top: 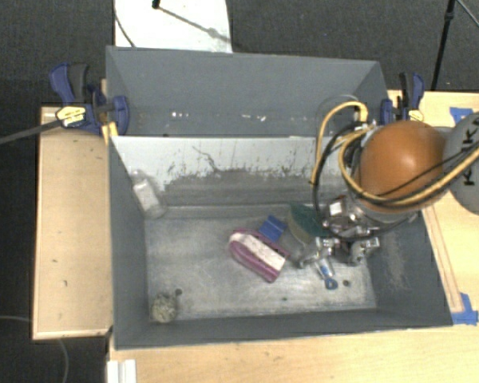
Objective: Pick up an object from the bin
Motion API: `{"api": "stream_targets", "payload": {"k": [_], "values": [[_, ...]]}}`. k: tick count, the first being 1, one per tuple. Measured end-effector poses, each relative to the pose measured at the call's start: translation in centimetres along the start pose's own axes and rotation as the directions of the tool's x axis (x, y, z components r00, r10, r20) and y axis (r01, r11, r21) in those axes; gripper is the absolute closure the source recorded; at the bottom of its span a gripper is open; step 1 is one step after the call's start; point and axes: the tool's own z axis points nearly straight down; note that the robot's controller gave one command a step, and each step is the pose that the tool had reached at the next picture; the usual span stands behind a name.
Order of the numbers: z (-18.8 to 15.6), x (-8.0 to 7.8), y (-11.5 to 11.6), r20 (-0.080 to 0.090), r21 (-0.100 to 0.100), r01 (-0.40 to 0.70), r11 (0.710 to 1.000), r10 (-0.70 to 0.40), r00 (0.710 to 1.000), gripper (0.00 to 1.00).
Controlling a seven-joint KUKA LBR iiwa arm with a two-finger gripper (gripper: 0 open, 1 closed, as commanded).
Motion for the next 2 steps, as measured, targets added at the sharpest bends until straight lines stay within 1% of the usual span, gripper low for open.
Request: {"api": "stream_targets", "payload": {"k": [1,2], "values": [[-0.4,0.0,-0.2,-0.001,0.007,-0.004,1.000,0.004,1.000,1.00],[-23.6,-0.5,0.4,-0.006,0.015,0.223,0.975,-0.223,0.975,1.00]]}}
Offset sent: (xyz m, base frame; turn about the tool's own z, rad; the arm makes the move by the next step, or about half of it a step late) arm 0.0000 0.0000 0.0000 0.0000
